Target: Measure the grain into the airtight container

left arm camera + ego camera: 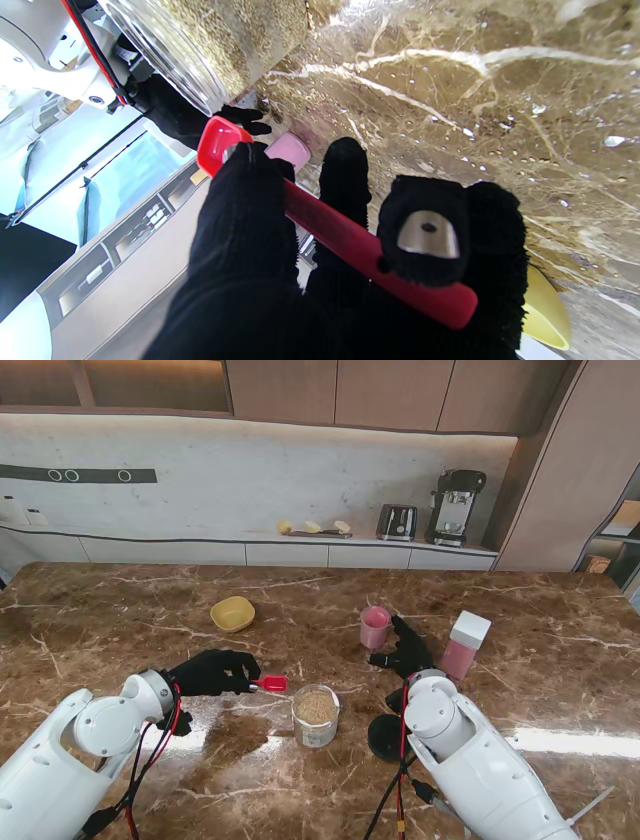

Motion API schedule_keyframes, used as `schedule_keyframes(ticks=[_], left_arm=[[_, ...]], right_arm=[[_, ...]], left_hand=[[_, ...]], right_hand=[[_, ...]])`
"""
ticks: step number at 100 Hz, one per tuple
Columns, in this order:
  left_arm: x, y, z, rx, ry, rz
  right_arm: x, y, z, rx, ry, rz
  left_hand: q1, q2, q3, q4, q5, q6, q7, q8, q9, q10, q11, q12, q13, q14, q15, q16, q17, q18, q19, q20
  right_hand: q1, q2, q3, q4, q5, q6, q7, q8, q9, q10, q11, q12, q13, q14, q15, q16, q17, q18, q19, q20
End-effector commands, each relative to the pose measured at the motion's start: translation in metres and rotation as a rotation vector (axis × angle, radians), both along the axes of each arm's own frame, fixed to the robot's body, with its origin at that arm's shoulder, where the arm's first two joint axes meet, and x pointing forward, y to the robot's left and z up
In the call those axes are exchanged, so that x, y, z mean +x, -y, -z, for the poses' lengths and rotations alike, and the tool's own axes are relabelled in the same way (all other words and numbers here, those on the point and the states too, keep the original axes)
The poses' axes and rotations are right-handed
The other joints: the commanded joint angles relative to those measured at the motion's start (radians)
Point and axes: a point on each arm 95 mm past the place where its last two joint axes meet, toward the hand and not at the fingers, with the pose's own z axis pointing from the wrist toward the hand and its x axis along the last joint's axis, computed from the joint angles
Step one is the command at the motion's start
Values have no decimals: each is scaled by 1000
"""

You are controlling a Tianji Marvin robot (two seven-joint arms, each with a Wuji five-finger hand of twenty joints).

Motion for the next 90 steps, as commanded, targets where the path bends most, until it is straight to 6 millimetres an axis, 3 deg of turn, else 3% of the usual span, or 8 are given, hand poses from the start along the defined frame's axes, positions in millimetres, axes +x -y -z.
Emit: schedule_keyframes(ticks=[1,26,36,42,61,90], left_arm=[[-1,-1,3,3,-4,-1],[-1,2,1,-6,14,2],[0,2,1,-9,19,3],[1,2,1,-11,21,4],[1,3,1,-14,22,7],[1,4,1,-9,14,5]], right_arm=[[-17,-2,15,-11,-47,-24],[-34,-5,11,-56,-36,-69],[-39,-6,7,-61,-9,-72],[-39,-6,4,-69,15,-67],[-30,-2,-5,-61,49,-44],[-4,2,-9,-25,41,-34]], left_hand=[[79,55,51,42,26,-91,58,29,13,-20,30,10,41,33,17,16,-15,18,10,24],[78,56,51,41,25,-91,57,30,12,-20,30,11,40,33,17,18,-14,17,10,24],[80,55,52,42,25,-90,57,30,12,-21,30,11,40,33,16,18,-14,18,10,25],[79,56,52,42,24,-90,57,30,11,-22,30,11,40,32,16,18,-15,18,10,25],[79,55,52,42,24,-89,57,30,12,-21,30,11,40,32,16,19,-14,17,10,25],[80,55,52,42,25,-88,57,30,12,-19,30,11,39,32,15,19,-16,16,8,25]], right_hand=[[-22,6,-8,-32,26,-36,-16,-8,15,-27,-8,4,-11,-1,-15,21,18,118,44,31],[-38,48,-6,-25,142,-40,39,-8,55,-23,-17,3,-7,10,-17,23,19,128,47,37],[-44,78,6,-18,211,-107,123,1,82,-24,-27,8,-4,10,-18,25,16,131,48,40],[-45,91,13,-16,227,-93,144,6,89,-27,-27,11,5,5,-15,27,22,126,50,41],[-31,66,8,-19,45,46,66,-24,61,-16,-10,24,47,5,-11,16,81,96,59,23],[11,-41,32,-33,-29,82,-10,-77,38,-4,-3,-9,73,5,-44,-33,115,78,71,-34]])
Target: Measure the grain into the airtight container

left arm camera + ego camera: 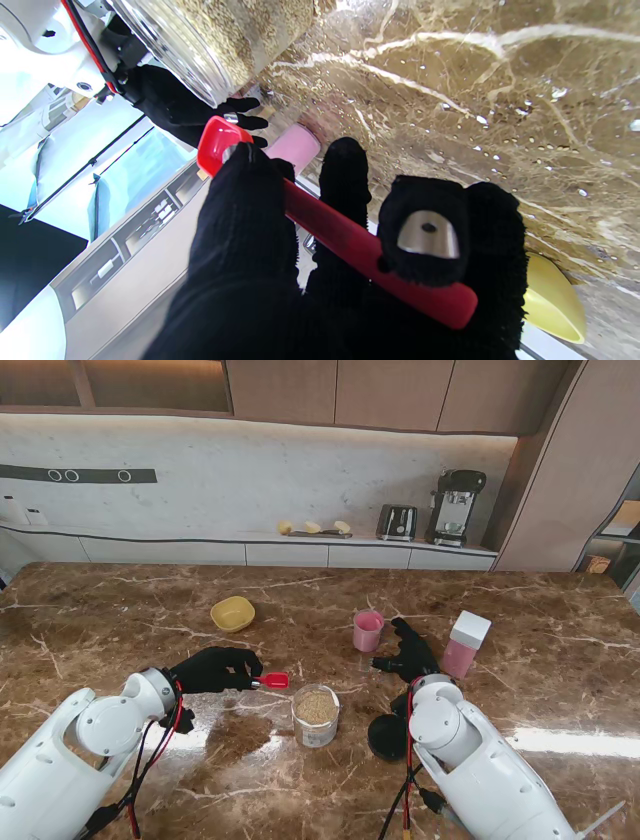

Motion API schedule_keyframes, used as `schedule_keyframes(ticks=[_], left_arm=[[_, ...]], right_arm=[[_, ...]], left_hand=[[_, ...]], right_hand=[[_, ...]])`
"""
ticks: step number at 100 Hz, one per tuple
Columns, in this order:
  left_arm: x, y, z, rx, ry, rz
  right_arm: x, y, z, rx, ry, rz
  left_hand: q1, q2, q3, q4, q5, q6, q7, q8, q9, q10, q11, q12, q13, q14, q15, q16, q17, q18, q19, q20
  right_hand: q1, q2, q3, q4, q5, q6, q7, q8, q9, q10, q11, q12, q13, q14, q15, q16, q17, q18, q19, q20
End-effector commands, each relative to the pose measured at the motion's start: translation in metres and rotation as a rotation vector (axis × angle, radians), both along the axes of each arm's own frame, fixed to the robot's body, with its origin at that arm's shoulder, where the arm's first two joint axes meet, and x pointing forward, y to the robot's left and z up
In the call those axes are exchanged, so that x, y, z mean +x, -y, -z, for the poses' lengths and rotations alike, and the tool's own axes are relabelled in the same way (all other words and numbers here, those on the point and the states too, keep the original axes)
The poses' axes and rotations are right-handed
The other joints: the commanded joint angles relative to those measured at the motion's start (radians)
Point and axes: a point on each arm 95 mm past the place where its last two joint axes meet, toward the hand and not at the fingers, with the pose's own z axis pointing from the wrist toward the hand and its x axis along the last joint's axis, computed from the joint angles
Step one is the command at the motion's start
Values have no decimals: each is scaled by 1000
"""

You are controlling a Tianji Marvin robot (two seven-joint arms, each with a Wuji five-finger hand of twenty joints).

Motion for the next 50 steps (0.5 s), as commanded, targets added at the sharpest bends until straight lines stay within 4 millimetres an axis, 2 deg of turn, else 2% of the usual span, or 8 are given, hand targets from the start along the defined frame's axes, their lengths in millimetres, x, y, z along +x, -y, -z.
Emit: schedule_keyframes(ticks=[1,10,24,44,50], left_arm=[[-2,1,3,4,-13,0],[-2,0,3,5,-16,-1],[-3,-1,3,12,-23,-3],[-3,-4,5,18,-38,-10],[-3,-4,5,19,-41,-10]], right_arm=[[8,-1,-2,30,-13,1],[15,0,0,52,-23,6],[24,3,7,72,-28,-7],[32,1,18,93,-42,-37],[34,0,21,101,-45,-33]], left_hand=[[79,55,52,42,25,-88,57,30,12,-19,30,11,39,32,15,18,-8,16,8,25],[79,54,52,42,27,-89,57,30,13,-19,30,11,39,32,15,18,-9,17,8,25],[79,54,52,42,28,-91,57,31,14,-20,30,11,39,32,15,18,-9,17,7,25],[80,54,52,42,28,-90,56,30,14,-19,28,10,37,32,13,19,-11,20,4,24],[79,54,52,42,28,-91,56,31,14,-20,28,10,37,33,13,19,-11,21,4,24]], right_hand=[[12,-50,33,-33,-49,2,-21,-14,-25,-5,5,-21,28,-7,-21,-28,8,-29,24,-25],[13,-93,50,-42,-57,5,-25,-24,-36,-7,4,-36,18,-15,-35,-46,0,-36,22,-47],[-17,-166,81,-59,-43,3,-97,-40,-67,-15,10,-45,-13,-37,-43,-53,-25,-31,24,-64],[-68,-233,112,-75,-36,6,-112,-24,-100,-14,20,-20,-56,-21,-15,-8,-69,-10,24,-35],[-86,-250,128,-81,-39,5,-102,5,-100,-16,23,-2,-62,-20,-4,10,-74,-7,16,-19]])
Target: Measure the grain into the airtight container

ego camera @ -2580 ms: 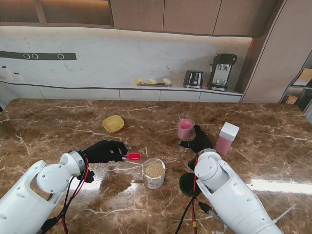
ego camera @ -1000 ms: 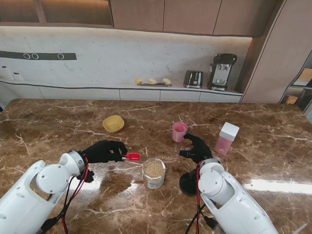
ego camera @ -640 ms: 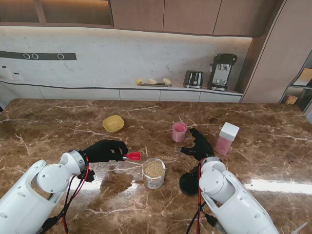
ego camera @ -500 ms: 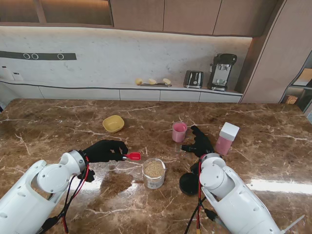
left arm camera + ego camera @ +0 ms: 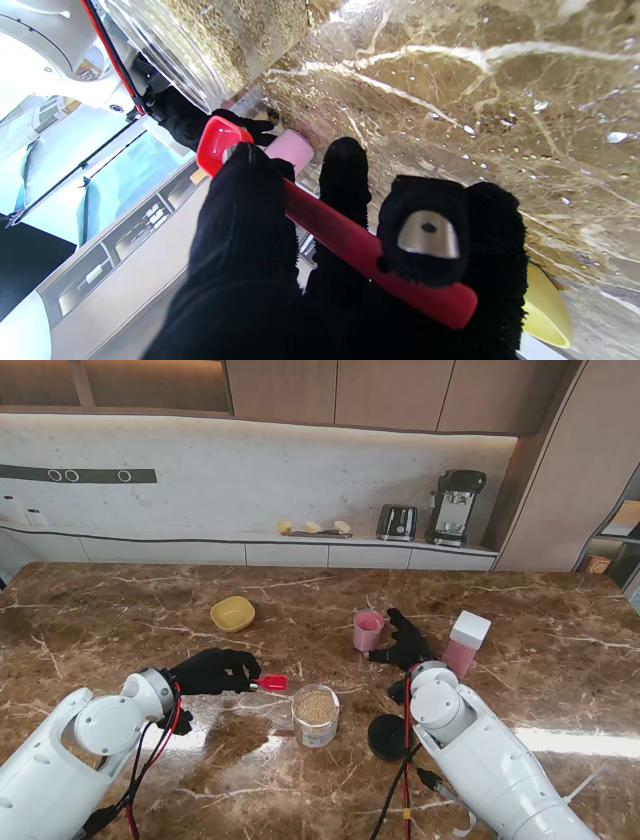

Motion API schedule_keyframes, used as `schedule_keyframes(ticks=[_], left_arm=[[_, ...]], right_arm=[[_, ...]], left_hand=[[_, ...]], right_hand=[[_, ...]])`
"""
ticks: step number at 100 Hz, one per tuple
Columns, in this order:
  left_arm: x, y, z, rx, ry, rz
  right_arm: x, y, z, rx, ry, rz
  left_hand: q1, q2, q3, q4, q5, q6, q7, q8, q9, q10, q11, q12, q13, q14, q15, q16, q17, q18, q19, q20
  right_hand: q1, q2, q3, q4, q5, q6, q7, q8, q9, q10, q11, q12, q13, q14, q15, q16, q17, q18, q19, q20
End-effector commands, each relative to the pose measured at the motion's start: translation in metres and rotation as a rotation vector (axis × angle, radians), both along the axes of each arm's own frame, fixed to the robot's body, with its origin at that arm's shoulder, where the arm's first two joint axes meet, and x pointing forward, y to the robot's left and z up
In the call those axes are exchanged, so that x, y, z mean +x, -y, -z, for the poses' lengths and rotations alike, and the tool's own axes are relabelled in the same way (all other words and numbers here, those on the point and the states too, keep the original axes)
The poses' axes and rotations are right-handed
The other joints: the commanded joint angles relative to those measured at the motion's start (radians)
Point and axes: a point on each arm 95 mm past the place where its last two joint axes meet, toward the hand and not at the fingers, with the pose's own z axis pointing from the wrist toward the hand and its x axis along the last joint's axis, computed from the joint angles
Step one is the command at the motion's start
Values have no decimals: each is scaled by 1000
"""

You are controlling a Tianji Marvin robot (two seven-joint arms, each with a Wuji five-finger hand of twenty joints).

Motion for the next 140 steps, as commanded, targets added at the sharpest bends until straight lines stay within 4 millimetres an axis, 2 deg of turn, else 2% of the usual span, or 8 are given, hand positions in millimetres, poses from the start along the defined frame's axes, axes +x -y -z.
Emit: schedule_keyframes(ticks=[1,9,20,49,71,89,105,140], left_arm=[[-2,-1,4,5,-16,-3],[-2,-1,5,7,-21,-1],[-3,-2,5,11,-26,-2],[-5,-5,4,19,-32,-9],[-7,-7,5,26,-42,-12],[-7,-8,4,29,-46,-16],[-8,-9,4,32,-49,-14],[-8,-11,5,31,-41,-17]], right_arm=[[0,-4,9,21,-35,0],[2,-5,12,39,-46,7],[6,-7,13,49,-51,6],[15,-8,21,86,-87,11],[18,-8,32,107,-129,14],[16,-10,42,117,-153,19],[13,-11,47,126,-169,23],[1,-7,43,116,-181,13]], left_hand=[[79,54,52,42,28,-91,56,31,15,-19,28,10,37,32,13,18,-9,21,4,24],[80,54,52,42,28,-91,56,31,15,-19,27,10,37,33,13,19,-9,21,4,24],[80,54,52,42,28,-90,56,32,14,-19,27,11,36,33,12,19,-11,21,3,25],[78,56,52,42,25,-91,54,32,13,-21,27,11,35,33,11,20,-13,21,2,25],[79,56,52,42,25,-90,55,32,13,-21,26,11,32,33,9,20,-15,21,0,25],[79,56,52,42,25,-90,55,31,14,-20,26,10,30,33,8,20,-18,21,-1,25],[78,57,51,41,24,-88,54,30,14,-21,25,10,28,34,5,21,-20,21,-3,25],[79,56,51,41,25,-89,56,30,16,-21,26,9,27,33,4,22,-21,20,-4,25]], right_hand=[[-56,-56,42,-49,-28,3,-13,34,-35,-15,14,30,-37,-14,10,31,-1,110,-11,20],[-63,-59,41,-51,-27,2,-9,45,-34,-17,14,35,-41,-14,11,34,-7,113,-16,24],[-75,-69,48,-55,-47,-13,46,133,-35,-23,16,60,-50,-12,13,43,-18,117,-33,49],[-51,-77,52,-54,-51,-75,100,198,-40,-25,9,74,-69,-12,10,47,-37,125,-45,69],[-28,-79,46,-51,-51,-185,124,222,-43,-32,-14,78,-86,-12,7,51,-49,122,-54,80],[-8,-70,38,-48,-65,-280,160,276,-42,-41,-35,84,-89,-13,8,54,-52,122,-63,93],[7,-61,26,-44,-29,-350,212,333,-40,-47,-37,92,-91,-13,9,55,-56,121,-69,102],[-29,-60,27,-45,-20,-304,231,373,-41,-44,-42,91,-90,-10,8,56,-61,125,-73,112]])
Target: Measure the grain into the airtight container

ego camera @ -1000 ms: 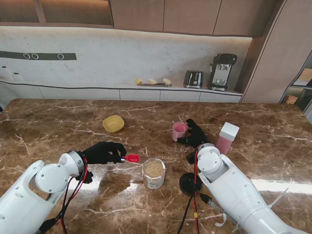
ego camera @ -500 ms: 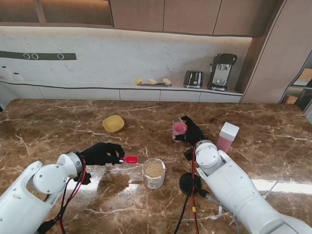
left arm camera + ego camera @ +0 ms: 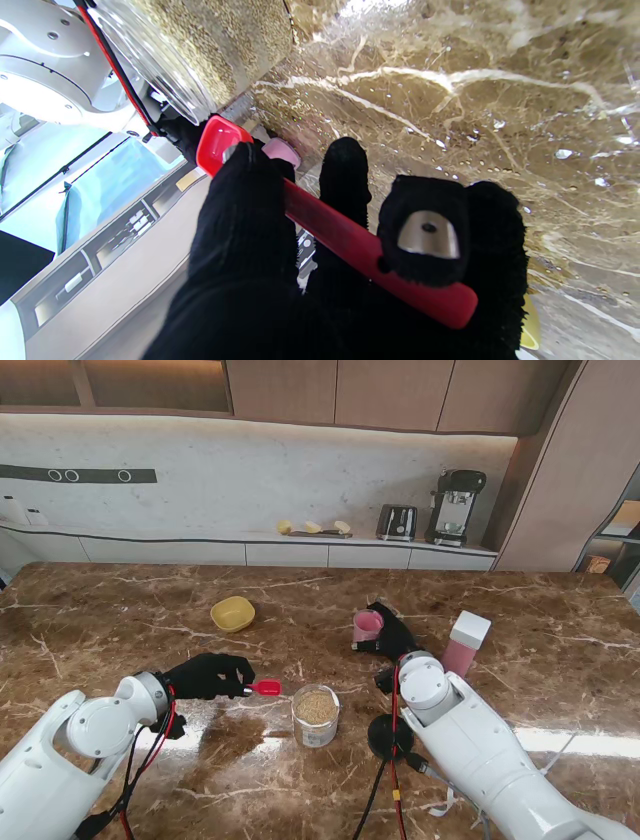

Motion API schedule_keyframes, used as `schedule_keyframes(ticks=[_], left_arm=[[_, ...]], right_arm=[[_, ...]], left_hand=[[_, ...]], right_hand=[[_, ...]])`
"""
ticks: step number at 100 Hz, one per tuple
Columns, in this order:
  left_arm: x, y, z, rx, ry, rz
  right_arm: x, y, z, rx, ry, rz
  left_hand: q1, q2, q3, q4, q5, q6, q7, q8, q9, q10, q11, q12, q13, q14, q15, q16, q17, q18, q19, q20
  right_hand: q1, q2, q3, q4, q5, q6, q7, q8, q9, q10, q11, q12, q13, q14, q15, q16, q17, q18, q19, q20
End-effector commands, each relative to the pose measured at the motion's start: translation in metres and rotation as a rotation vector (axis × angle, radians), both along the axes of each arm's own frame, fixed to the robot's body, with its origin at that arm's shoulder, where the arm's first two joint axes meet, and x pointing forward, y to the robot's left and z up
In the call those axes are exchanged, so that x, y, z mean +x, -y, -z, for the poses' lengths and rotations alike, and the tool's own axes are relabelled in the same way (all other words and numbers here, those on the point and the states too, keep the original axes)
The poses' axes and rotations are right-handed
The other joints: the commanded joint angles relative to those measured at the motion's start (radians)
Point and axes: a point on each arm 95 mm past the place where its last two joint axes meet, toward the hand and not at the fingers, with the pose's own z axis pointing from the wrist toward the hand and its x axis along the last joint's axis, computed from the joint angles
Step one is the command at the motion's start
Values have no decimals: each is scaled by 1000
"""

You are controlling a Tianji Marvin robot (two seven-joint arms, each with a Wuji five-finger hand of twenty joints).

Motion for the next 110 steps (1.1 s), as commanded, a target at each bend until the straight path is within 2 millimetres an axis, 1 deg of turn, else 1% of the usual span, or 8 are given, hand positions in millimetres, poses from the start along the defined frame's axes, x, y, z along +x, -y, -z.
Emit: schedule_keyframes(ticks=[1,24,47,60,67,75,90,110], left_arm=[[-2,-2,3,4,-5,-3],[-2,-1,4,-5,7,-3],[0,0,5,-15,16,-3],[1,2,5,-19,18,2],[1,2,5,-20,18,3],[1,2,5,-19,18,2],[1,2,5,-15,15,0],[0,1,5,-5,7,-4]], right_arm=[[-25,9,33,-19,-104,-4],[-38,15,28,-36,-109,-35],[-50,22,25,-57,-103,-36],[-49,23,24,-59,-102,-26],[-47,24,24,-63,-105,-30],[-43,25,25,-56,-119,-36],[-35,29,30,-30,-160,-52],[-30,31,42,1,-195,-64]], left_hand=[[79,56,51,41,26,-89,56,30,16,-21,26,9,27,32,4,18,-17,21,5,25],[78,58,51,41,24,-89,55,29,15,-21,25,9,27,32,4,18,-17,21,4,25],[78,57,51,41,23,-87,55,28,14,-21,24,9,25,32,2,18,-20,21,3,25],[78,57,51,42,24,-88,55,28,14,-22,25,9,24,32,1,18,-19,21,3,25],[79,57,52,42,23,-87,55,28,13,-21,25,9,24,33,1,19,-20,21,2,25],[78,58,51,42,22,-88,54,28,14,-23,25,9,23,33,1,19,-21,21,1,25],[78,58,51,42,23,-88,55,28,13,-22,24,8,22,32,0,19,-21,21,1,25],[77,58,51,41,23,-89,54,28,15,-23,24,8,21,32,-1,19,-22,22,0,25]], right_hand=[[-11,-24,7,-26,1,-3,2,20,-13,-11,-15,10,-12,199,8,30,15,349,92,45],[-11,-15,8,-24,21,-2,-4,19,-12,-10,-21,6,-31,195,-8,26,1,350,83,47],[-2,0,0,-20,146,-26,58,50,13,-9,-5,11,-8,202,-6,31,5,354,80,53],[-2,0,3,-19,79,41,45,62,22,-12,2,12,4,197,1,34,15,356,83,56],[-6,-1,5,-19,19,111,-53,-11,23,-16,5,9,7,197,1,32,18,359,83,58],[-1,-4,5,-19,-7,158,-164,-137,22,-15,-1,3,2,200,-2,31,13,360,80,58],[36,-2,-1,-17,-14,108,-239,-224,0,-11,-18,-8,-30,196,-17,27,-2,353,71,60],[70,-9,-3,-15,2,-26,-214,-208,-9,-21,-21,-12,-51,191,-29,25,-20,347,60,60]])
